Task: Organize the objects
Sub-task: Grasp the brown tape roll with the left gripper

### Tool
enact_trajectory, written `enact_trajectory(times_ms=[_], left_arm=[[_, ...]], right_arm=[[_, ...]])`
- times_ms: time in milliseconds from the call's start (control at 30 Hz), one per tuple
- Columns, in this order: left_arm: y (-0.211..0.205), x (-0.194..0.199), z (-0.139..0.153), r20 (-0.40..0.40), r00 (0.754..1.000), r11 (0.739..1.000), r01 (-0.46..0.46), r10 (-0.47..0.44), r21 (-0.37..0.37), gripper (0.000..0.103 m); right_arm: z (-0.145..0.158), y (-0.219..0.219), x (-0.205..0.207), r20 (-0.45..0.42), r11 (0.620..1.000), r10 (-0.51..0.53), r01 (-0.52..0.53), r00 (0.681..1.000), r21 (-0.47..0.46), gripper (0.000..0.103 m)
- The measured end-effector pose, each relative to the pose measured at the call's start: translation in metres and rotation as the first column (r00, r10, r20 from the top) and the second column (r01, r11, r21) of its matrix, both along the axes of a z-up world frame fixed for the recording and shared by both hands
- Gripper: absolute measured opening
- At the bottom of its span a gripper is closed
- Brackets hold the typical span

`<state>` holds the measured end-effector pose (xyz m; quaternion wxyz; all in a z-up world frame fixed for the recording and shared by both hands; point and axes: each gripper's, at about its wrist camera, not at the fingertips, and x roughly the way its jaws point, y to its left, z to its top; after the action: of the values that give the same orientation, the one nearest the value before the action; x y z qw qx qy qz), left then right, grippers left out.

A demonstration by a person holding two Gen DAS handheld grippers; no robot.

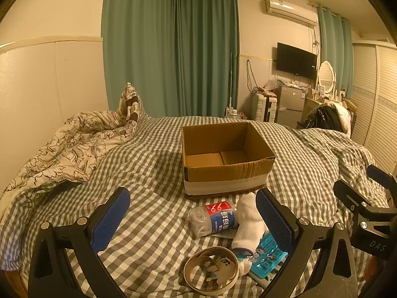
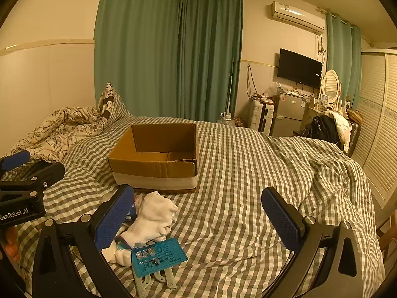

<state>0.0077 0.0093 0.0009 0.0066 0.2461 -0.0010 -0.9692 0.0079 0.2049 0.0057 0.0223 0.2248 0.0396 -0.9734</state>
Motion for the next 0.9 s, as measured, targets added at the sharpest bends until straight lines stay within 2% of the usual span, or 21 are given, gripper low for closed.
enact_trajectory(times_ms=[900], left_arm=[[0.0009,-0.0075,-0.0078,0.041,0.999,1.0,0.002,-0.001,-0.022,0.103]], right_arm=[[-0.0011,-0.0021,-0.0009,-0.003,1.0,0.01,-0.01,1.0,0.022,0.103]])
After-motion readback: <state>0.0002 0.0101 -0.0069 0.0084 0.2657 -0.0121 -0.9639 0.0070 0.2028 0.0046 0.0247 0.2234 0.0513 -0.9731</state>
